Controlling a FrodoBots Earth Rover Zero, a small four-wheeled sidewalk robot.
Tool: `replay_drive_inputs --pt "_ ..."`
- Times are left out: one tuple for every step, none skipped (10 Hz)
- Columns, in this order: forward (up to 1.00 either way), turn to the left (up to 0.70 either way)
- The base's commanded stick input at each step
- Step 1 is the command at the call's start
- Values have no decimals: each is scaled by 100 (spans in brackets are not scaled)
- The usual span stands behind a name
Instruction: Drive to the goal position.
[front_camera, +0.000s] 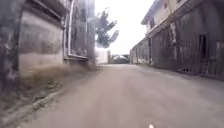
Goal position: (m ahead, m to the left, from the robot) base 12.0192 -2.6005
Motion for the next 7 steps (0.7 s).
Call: replay_drive_inputs --pt "50 0" --pt "50 0" --pt "50 0" --pt "50 0" --pt "50 0" --pt "50 0" --pt "50 0"
